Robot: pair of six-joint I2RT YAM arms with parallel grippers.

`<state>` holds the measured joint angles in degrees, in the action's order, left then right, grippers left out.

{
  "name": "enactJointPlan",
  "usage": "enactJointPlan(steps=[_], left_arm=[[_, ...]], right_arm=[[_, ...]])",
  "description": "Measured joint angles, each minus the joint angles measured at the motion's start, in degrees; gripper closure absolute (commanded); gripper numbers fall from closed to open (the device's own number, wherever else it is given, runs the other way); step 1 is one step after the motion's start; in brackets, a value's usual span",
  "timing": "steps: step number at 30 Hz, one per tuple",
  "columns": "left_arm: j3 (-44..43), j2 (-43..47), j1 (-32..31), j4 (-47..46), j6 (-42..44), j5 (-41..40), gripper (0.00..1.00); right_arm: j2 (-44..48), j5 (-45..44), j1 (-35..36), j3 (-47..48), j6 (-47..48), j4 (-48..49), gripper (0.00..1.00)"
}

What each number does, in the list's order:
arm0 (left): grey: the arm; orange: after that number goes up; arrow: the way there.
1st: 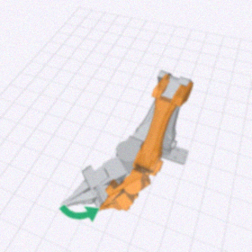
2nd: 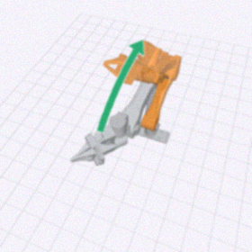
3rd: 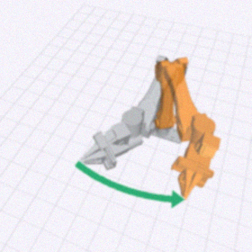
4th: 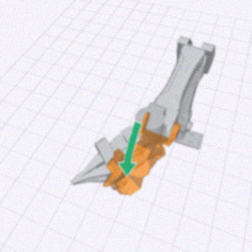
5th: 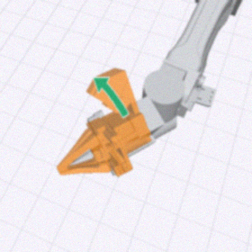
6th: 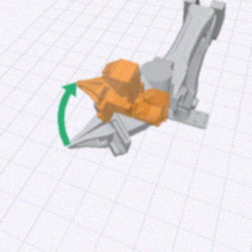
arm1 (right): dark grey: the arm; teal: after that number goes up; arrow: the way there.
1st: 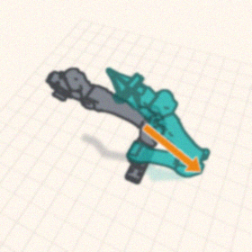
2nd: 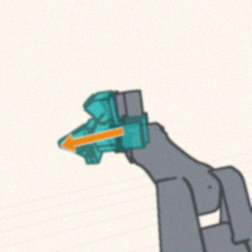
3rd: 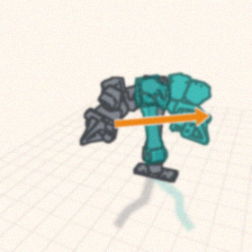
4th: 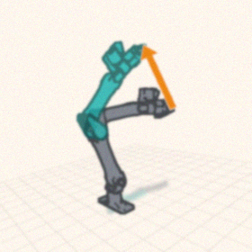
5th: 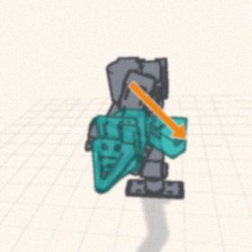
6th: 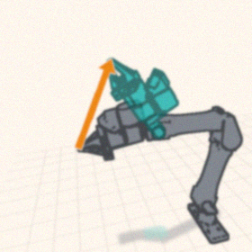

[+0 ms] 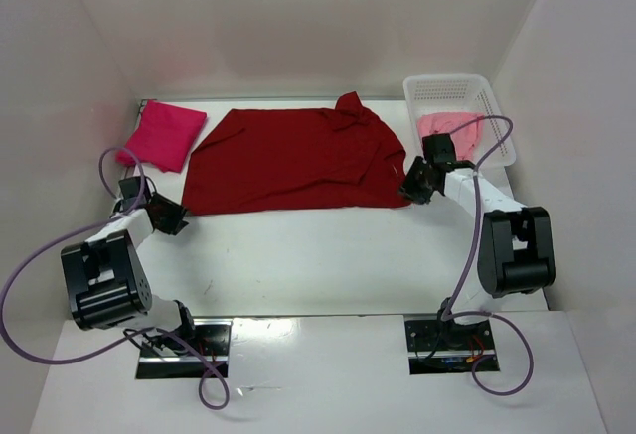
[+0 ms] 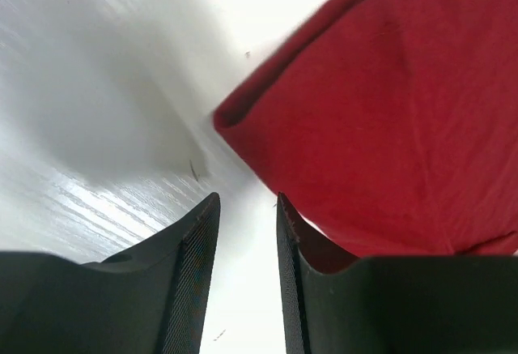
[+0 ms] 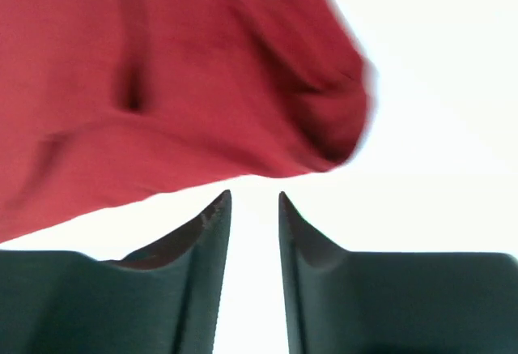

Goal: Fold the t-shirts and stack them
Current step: Fold the flattened tshirt in 1/3 of the way

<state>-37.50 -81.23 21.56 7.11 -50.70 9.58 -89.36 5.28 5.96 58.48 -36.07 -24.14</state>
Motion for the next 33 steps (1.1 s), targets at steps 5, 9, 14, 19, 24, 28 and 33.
enactJointPlan(steps=[5, 9, 14, 19, 24, 28, 33], left_arm=[[0.0, -2.2, 0.0, -1.0, 0.1, 0.6, 0.59], [-0.6, -4.8, 0.0, -2.4, 0.8, 1.4, 0.62], [-0.7, -5.3, 0.0, -3.7, 0.9, 1.1, 0.62], [-1.6, -7.0, 0.0, -4.3, 1.0, 0.5, 0.9], [-2.8, -8.6, 0.1, -4.6, 1.1, 0.6, 1.0], [-2.9, -8.4, 0.7, -4.1, 1.1, 0.7, 1.0], [-1.9, -4.0, 1.1, -0.1, 3.0, -0.1, 1.0]], right_arm=[[-0.6, -1.2, -1.8, -2.7, 0.3, -0.9, 0.55], [-2.9, -2.0, -2.1, -2.6, 0.3, 0.2, 0.54], [-8.0, -5.0, -2.2, -1.9, 0.1, 2.1, 0.55], [-10.3, -5.6, -3.6, -0.7, -0.5, 5.1, 0.81], [-10.8, -5.6, -3.9, -0.5, -1.4, 6.6, 0.96], [-7.8, -5.2, -4.0, -3.6, -2.6, 6.5, 1.0], [-1.0, -3.8, -4.1, -9.5, -4.7, 3.7, 1.0]])
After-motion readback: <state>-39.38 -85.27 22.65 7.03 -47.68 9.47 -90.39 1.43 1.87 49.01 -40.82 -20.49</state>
